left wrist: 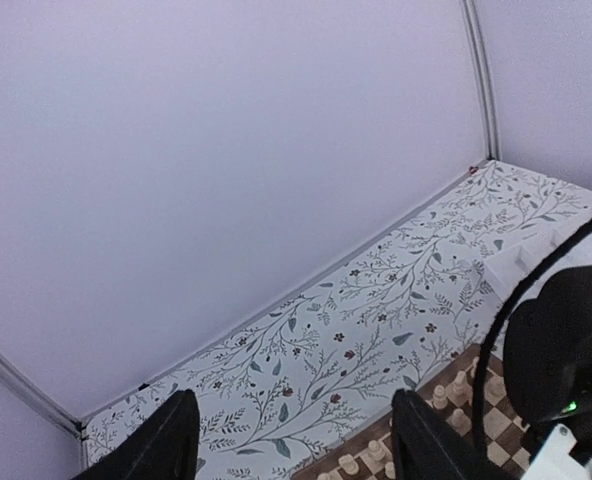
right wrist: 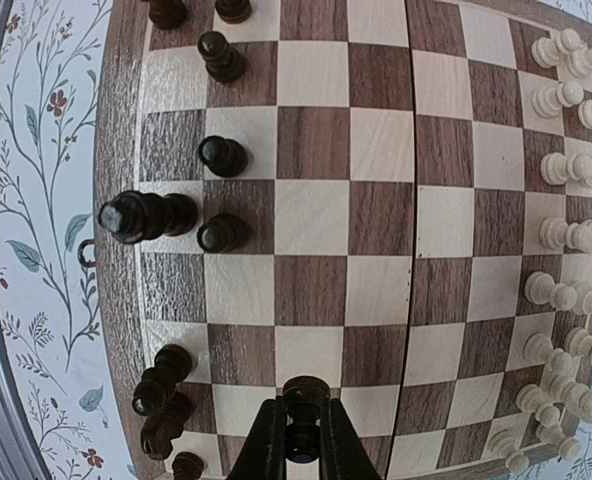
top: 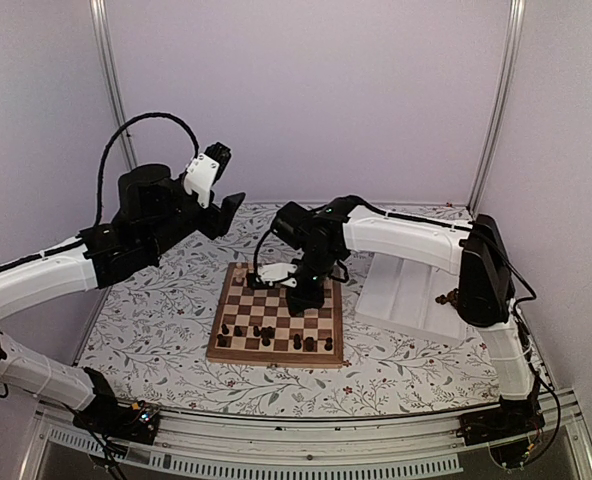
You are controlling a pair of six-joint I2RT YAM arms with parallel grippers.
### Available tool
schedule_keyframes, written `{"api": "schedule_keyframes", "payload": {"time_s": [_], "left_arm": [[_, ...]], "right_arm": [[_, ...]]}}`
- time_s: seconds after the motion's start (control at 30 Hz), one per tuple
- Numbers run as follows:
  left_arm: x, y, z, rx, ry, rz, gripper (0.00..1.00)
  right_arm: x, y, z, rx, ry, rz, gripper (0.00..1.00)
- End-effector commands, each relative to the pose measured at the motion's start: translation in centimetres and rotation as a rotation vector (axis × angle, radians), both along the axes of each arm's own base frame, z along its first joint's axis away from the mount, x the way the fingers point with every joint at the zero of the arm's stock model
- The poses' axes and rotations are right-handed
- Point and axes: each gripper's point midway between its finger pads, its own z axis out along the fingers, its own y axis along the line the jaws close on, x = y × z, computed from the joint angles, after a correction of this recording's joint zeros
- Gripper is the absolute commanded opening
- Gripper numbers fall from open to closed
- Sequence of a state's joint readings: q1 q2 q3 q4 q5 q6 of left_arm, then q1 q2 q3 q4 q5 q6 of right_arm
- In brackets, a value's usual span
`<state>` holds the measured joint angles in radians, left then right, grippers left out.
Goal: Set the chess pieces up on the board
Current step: Place the chess piece on the chessboard.
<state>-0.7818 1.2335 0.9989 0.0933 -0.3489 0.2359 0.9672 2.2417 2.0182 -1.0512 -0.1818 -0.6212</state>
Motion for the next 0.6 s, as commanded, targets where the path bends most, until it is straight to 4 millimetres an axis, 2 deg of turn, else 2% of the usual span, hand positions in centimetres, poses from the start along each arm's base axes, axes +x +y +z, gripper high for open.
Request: {"api": "schedule_keyframes", "payload": {"time_s": [0.0,0.27,0.57], "left_arm": [[0.2,1.1,0.8,-0.001,-0.037,0.044,0.67],[0.3,1.4,0.9,0.003,-0.039,0.054,0.68],[0.4,0.8,0.2,0.013,-0.020,0.038,0.68]], "right_arm": [[-1.3,1.6,-0.8,-0.011,0.030,0.049,0.02],[-3.6,3.0,-2.6,-0.022,0.078,0.102,0.02],[-3.8,3.2,-3.3,-0.025,0.087,0.101,0.02]]}}
